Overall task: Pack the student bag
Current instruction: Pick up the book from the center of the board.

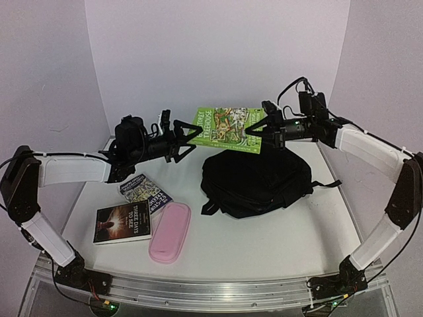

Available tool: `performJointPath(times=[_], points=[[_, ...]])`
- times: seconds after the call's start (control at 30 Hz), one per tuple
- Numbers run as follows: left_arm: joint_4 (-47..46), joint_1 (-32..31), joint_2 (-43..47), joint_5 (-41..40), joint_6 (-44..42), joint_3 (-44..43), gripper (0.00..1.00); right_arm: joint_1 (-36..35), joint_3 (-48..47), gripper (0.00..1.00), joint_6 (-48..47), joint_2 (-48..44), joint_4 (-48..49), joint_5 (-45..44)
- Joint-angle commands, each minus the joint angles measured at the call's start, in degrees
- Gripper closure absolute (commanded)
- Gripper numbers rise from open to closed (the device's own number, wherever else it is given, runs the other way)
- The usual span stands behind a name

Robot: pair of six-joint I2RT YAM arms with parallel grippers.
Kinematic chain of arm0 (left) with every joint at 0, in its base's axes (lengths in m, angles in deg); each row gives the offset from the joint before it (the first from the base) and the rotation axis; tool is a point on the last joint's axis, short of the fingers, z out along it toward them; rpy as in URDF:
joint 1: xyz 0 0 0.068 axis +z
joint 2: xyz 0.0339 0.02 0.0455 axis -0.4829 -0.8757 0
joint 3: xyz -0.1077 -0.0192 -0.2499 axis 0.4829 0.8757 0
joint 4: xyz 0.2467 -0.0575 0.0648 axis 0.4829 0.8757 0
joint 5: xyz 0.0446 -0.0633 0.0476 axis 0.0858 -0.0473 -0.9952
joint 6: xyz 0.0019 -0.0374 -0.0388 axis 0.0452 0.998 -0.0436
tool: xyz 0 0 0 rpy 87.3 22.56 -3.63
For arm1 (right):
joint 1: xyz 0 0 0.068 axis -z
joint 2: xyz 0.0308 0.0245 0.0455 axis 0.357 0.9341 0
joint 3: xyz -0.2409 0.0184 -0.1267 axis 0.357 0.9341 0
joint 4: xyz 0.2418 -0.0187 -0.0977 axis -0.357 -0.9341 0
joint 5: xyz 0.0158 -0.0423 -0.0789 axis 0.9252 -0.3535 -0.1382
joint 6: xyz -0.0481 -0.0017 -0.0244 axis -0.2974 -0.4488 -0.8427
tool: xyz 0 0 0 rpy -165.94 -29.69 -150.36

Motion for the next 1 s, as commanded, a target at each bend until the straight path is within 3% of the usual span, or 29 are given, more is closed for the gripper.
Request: performJointPath(times=[0.0, 0.2, 0.5, 0.87, 0.97], points=[[11.22, 0.17, 1.87, 13.34, -9.71, -1.86, 0.07, -0.43, 3.8, 1.0, -4.34, -8.12, 5.41, 11.18], [-1.33, -0.06, 2.01, 22.23, -4.5, 2.83, 0.04, -0.43, 7.87, 1.0, -5.32, -10.51, 5.22, 11.97], [-9.25, -0.62, 0.33, 26.2, 2.24, 3.29, 0.33, -1.58, 8.66, 1.0, -5.62, -7.94, 5.09, 13.56], [-20.86, -0.98, -2.28, 28.1, 10.43, 4.63, 0.57, -3.16, 8.66, 1.0, -5.62, -5.71, 4.75, 13.92], [-25.01, -0.97, -3.27, 28.18, 13.08, 5.44, 0.69, -3.2, 8.5, 1.0, -5.64, -5.58, 4.53, 13.27]])
